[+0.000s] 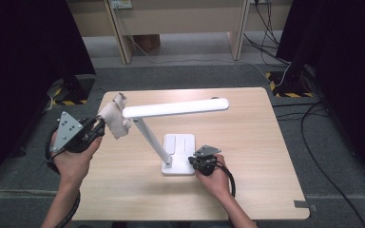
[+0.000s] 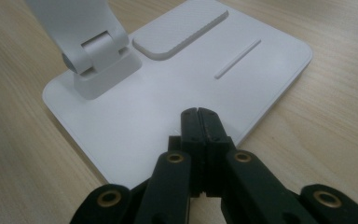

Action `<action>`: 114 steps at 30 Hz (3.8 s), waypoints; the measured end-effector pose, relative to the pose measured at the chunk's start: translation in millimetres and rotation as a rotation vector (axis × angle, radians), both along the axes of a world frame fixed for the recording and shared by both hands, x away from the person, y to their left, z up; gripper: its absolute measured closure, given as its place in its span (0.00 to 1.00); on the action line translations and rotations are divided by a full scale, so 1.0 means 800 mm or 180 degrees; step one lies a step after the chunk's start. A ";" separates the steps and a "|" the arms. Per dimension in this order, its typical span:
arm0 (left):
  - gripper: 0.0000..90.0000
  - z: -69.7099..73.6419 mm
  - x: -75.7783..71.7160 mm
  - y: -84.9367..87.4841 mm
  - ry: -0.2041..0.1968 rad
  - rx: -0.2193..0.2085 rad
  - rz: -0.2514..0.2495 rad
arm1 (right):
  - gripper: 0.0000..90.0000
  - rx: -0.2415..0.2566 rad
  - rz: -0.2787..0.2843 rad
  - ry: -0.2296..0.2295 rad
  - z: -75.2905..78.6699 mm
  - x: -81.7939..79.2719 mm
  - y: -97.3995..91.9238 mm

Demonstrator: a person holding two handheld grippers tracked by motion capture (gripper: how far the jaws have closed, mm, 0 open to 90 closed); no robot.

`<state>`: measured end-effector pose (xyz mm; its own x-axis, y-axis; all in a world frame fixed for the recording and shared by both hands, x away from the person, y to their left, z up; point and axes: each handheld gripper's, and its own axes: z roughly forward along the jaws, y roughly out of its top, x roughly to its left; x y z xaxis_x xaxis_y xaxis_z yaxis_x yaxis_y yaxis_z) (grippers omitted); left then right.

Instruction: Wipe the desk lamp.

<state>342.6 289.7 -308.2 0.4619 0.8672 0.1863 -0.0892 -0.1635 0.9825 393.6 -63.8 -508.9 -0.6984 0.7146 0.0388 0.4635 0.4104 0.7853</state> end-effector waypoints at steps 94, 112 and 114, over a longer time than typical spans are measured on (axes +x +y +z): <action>0.91 0.032 0.018 -0.133 0.0029 0.0231 -0.0596 | 1.00 0.0046 -0.0003 -0.0005 -0.002 0.000 0.000; 0.91 0.033 0.022 -0.151 0.0049 0.0205 -0.0638 | 1.00 0.0056 -0.0020 0.0011 -0.002 -0.001 0.000; 0.91 0.033 0.022 -0.153 0.0055 0.0212 -0.0644 | 1.00 0.0047 0.0007 -0.0018 -0.002 0.000 0.000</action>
